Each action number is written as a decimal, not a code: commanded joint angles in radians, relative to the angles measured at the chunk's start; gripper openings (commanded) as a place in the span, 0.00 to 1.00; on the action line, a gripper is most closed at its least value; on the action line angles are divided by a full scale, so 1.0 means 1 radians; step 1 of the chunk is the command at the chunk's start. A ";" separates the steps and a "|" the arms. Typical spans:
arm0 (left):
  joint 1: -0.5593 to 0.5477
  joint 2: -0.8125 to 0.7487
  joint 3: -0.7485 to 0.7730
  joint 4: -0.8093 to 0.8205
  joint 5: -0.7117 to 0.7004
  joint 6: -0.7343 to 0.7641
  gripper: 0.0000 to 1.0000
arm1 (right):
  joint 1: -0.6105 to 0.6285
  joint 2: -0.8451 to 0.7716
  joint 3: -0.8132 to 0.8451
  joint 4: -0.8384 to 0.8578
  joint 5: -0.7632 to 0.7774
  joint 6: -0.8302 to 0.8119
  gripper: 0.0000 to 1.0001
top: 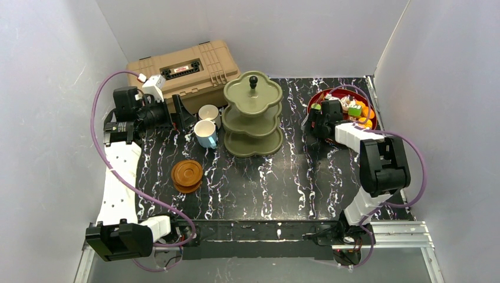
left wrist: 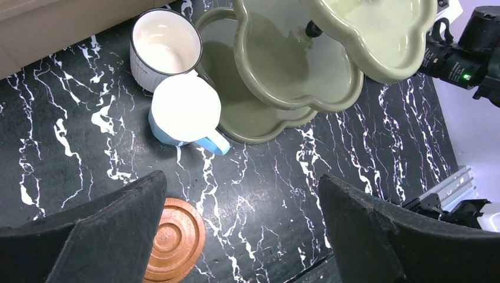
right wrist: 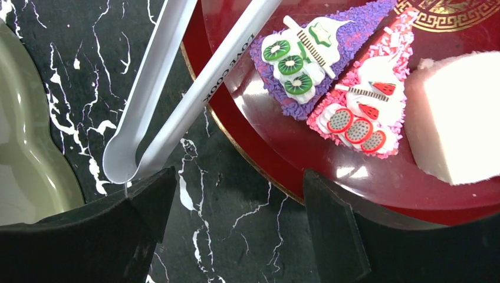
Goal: Serve the afternoon tea
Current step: Move the desert table to the center of the board, then adjust the tray at the center of the board.
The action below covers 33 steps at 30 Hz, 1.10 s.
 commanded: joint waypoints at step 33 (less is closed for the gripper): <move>0.004 -0.026 0.065 -0.027 0.028 0.008 0.99 | 0.178 -0.491 -0.259 -0.172 0.026 0.096 0.77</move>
